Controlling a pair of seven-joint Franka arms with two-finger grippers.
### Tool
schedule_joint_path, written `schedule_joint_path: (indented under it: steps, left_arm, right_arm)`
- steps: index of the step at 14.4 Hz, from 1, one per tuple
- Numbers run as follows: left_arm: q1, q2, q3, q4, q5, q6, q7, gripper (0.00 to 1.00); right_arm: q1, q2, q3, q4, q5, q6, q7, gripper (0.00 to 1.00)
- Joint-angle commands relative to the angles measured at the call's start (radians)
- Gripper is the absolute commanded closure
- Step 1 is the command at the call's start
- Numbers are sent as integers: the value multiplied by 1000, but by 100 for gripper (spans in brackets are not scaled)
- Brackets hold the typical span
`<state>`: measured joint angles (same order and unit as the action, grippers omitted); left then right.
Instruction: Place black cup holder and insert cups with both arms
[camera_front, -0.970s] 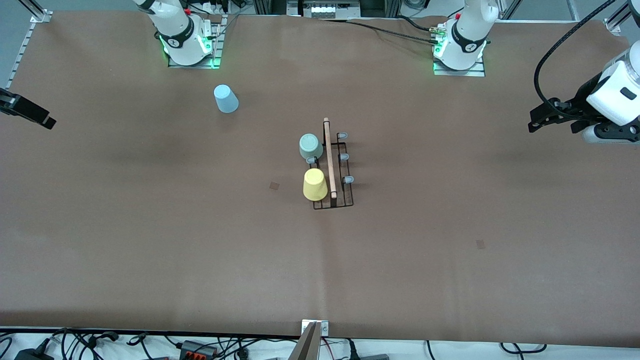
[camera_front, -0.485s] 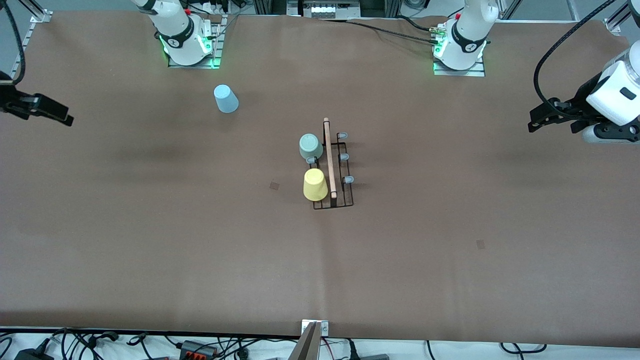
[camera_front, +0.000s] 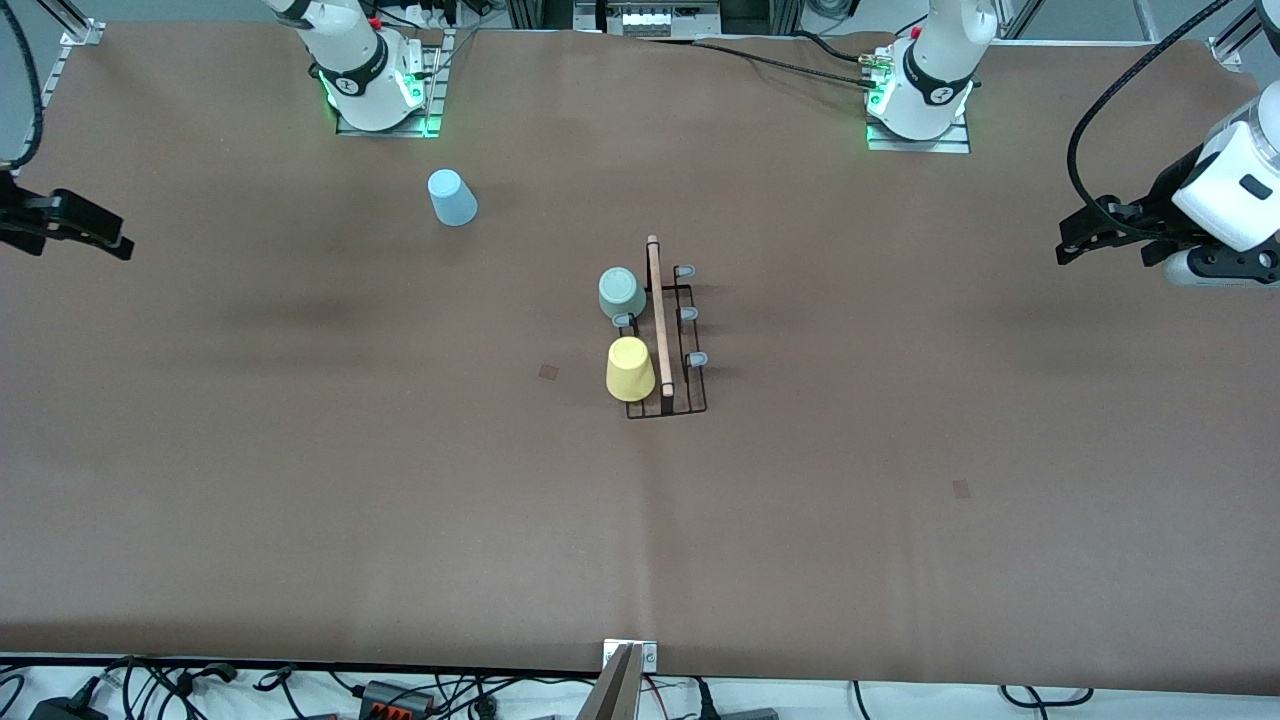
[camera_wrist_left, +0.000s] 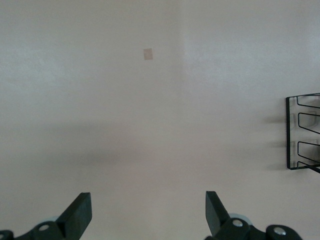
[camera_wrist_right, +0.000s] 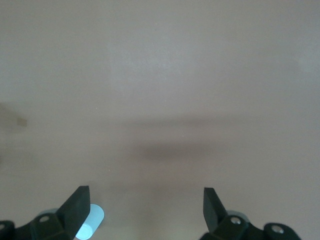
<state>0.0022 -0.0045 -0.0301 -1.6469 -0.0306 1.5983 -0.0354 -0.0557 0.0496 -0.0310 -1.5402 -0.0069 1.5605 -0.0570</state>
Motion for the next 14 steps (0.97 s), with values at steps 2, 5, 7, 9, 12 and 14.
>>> schedule_joint_path:
  steps: [2, 5, 7, 9, 12, 14]
  left_arm:
    - [4, -9, -5, 1, 3, -14, 17, 0]
    - [4, -9, -5, 1, 3, -14, 17, 0]
    - [4, -9, -5, 1, 3, -12, 17, 0]
    - [2, -9, -5, 2, 3, -12, 17, 0]
    - [2, -9, -5, 2, 3, -14, 17, 0]
    - [2, -9, -5, 2, 3, -14, 17, 0]
  right_arm:
    - [-58, 9, 69, 32, -2, -2, -17, 0]
    - [-58, 9, 66, 31, 5, 0, -10, 0]
    - [-58, 7, 66, 32, 8, -2, 3, 0]
    - [-55, 9, 66, 31, 13, 4, 78, 0]
    - [-55, 6, 66, 32, 10, 4, 74, 0]
    - [-50, 6, 69, 32, 5, 0, 77, 0]
